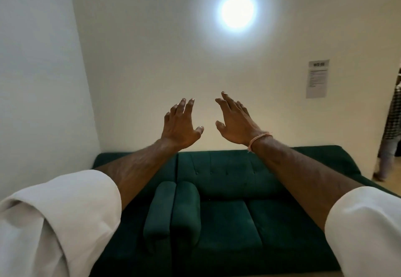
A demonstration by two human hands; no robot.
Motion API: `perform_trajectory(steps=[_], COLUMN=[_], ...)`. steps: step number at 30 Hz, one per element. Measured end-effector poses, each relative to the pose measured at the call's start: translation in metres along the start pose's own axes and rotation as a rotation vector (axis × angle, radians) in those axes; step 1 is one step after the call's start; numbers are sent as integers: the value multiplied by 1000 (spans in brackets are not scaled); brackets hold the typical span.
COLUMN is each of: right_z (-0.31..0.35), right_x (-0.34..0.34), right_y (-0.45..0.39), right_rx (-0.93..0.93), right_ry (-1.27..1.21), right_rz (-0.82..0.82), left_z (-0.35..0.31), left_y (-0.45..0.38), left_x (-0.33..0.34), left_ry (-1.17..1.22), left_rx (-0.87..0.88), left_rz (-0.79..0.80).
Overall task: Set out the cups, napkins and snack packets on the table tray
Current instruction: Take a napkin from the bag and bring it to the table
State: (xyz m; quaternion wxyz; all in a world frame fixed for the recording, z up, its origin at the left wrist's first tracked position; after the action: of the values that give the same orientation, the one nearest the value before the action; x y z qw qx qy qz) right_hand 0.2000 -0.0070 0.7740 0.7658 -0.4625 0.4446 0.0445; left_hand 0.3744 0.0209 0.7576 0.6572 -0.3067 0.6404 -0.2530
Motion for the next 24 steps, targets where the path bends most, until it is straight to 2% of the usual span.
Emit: perform_trajectory(steps=[11,18,24], right_z=[-108,-219,-321], right_x=[-36,-41,-23], right_y=[88,185,293], right_rx=[220,407,577], right_ry=[38,51,72], right_rz=[44,131,249], left_z=[-120,-224,-323], left_y=[23,70,130], left_x=[55,135,229], left_ry=[119,198,247], left_rx=[109,151,182], left_rz=[119,267,475])
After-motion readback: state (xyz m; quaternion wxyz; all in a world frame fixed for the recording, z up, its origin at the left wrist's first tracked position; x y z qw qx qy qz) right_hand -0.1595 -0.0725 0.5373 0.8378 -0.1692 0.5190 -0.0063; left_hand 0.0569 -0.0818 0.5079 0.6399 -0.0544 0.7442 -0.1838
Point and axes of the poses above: each hand's wrist, its own y-axis away from the middle knuckle, its own x-axis out of the palm, z = x × y, the point moved 3 cm from there along -y, towards the middle knuckle, and after that the axes turned 12 degrees about -y, right-handed, at the moved point
